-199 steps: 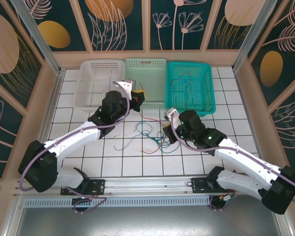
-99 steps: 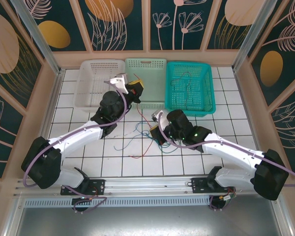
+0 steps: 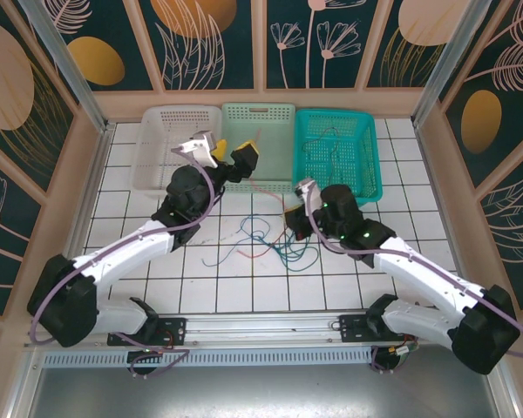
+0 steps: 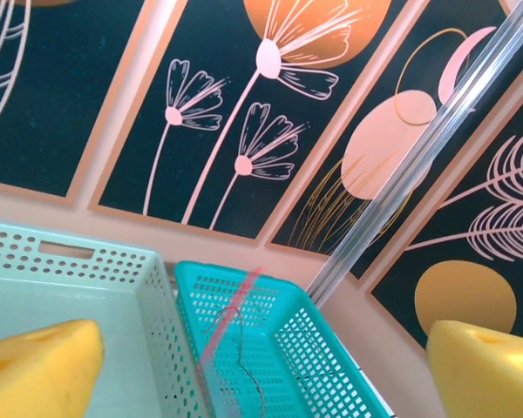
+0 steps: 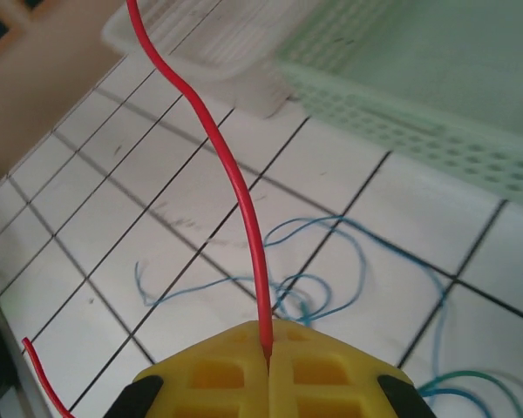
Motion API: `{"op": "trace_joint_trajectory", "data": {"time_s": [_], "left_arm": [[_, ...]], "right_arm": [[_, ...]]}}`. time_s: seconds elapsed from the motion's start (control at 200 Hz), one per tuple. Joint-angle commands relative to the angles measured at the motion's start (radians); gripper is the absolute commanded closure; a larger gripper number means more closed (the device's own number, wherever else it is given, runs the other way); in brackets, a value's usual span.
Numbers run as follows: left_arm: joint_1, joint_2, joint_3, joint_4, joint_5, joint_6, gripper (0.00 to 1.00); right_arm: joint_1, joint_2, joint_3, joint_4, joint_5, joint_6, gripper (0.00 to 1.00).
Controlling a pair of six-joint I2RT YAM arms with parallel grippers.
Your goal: Untangle the cables
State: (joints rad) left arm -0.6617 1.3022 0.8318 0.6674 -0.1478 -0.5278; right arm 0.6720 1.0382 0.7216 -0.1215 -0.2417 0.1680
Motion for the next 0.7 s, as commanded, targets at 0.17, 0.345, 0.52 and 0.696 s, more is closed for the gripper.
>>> {"op": "trace_joint_trajectory", "data": {"time_s": [0.17,0.345,0.52,0.696], "left_arm": [[0.004,-0.071,-0.067,-0.188,0.088,0.172,0.02],[0.004,0.024,-0.048,-0.266,0.285,0.192,0.16],[0.003,0.077,-0.056,-0.27,0.378,0.178,0.35],[-0.003,0.089,-0.07,-0.252,0.491,0.189,0.41]], "right_arm": [[-0.115,-0.069,-0.002,-0.02,-0.064,0.016,1.0],[-0.119,-0.084,0.007,-0.013,-0.041,0.03,1.0],[-0.162,-0.095,0.024,-0.008,-0.047,0.033,1.0],[-0.191,-0.104,0.042,-0.017,-0.031,0.032,1.0]]}}
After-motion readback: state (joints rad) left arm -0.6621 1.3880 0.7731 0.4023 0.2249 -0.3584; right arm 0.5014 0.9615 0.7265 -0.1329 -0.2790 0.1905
